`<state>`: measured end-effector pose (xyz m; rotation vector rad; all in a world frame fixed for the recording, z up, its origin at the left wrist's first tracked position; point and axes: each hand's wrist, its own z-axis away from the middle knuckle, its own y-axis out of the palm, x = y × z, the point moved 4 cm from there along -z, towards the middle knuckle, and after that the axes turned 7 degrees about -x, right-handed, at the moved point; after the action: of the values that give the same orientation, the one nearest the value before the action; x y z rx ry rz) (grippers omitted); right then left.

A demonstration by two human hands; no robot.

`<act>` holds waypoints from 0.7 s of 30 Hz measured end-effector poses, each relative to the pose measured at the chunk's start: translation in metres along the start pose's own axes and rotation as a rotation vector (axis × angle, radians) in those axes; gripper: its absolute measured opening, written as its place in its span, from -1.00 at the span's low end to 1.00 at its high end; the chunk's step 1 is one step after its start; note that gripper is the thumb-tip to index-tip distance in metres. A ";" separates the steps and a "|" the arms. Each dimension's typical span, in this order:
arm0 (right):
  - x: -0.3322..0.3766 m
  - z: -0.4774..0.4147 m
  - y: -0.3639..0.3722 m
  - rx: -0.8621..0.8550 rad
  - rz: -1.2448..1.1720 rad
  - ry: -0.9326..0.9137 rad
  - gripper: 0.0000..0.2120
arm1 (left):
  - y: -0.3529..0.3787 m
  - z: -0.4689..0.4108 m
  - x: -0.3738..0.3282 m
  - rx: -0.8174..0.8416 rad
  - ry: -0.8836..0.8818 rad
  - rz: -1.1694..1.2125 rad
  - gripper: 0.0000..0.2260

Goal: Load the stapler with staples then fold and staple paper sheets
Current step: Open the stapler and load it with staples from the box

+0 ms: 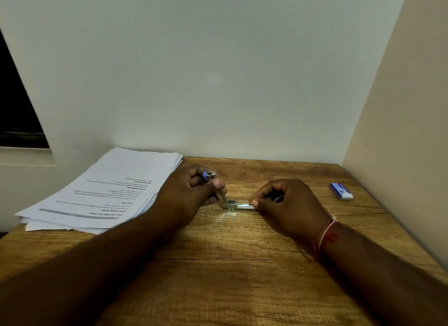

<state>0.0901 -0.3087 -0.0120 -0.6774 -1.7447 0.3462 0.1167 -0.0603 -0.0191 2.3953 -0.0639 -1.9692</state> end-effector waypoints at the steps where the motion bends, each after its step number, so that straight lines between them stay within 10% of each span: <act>1: 0.000 0.000 0.000 -0.003 0.027 -0.008 -0.94 | 0.000 0.000 0.000 0.001 -0.001 0.011 -0.79; 8: 0.018 0.010 -0.001 -0.073 -0.169 -0.166 -0.70 | 0.008 0.011 -0.013 0.034 0.148 -0.255 -0.79; 21: 0.030 0.017 0.006 0.024 -0.292 -0.274 -0.86 | 0.016 0.023 -0.028 0.074 0.263 -0.358 -0.71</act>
<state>0.0703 -0.2839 0.0033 -0.3610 -2.0644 0.2657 0.0882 -0.0750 0.0050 2.8582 0.3287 -1.7733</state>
